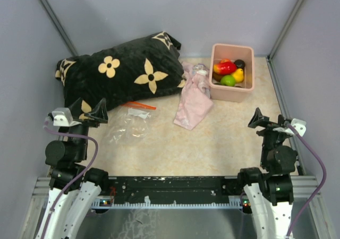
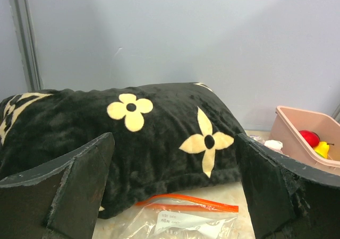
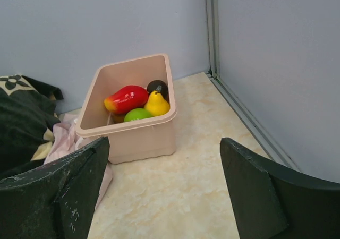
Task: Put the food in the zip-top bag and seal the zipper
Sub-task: Move the bin to the center of the board.
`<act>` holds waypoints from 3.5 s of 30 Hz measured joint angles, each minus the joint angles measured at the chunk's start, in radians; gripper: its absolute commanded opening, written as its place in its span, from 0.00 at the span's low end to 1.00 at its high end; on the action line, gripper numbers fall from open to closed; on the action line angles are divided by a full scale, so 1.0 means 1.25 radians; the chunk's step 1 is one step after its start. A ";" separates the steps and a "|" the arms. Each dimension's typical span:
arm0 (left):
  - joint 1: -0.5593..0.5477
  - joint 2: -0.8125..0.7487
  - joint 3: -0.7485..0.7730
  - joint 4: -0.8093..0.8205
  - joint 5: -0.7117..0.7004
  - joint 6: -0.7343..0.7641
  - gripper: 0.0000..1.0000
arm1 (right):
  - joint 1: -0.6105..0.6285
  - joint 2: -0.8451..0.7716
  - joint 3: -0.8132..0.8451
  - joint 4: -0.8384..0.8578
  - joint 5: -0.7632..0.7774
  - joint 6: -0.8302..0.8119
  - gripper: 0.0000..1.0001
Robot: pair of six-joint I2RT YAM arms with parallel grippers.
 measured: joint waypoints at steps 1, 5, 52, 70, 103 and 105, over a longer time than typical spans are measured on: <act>0.000 -0.002 0.000 0.000 -0.001 -0.001 1.00 | 0.000 0.001 0.001 0.000 -0.002 0.000 0.86; 0.000 -0.006 0.000 0.000 -0.002 -0.003 1.00 | 0.000 0.018 0.013 -0.002 -0.012 0.002 0.86; -0.012 0.015 0.000 0.000 -0.001 -0.006 1.00 | -0.004 1.215 0.515 0.068 -0.233 0.088 0.86; -0.019 0.016 0.000 0.000 0.013 -0.006 1.00 | -0.009 1.070 0.396 -0.056 -0.149 0.117 0.88; -0.019 0.359 0.114 -0.218 0.142 -0.153 1.00 | -0.067 0.672 0.180 -0.303 -0.039 0.246 0.99; -0.019 0.374 0.118 -0.234 0.146 -0.156 1.00 | -0.073 0.661 0.176 -0.309 -0.039 0.248 0.99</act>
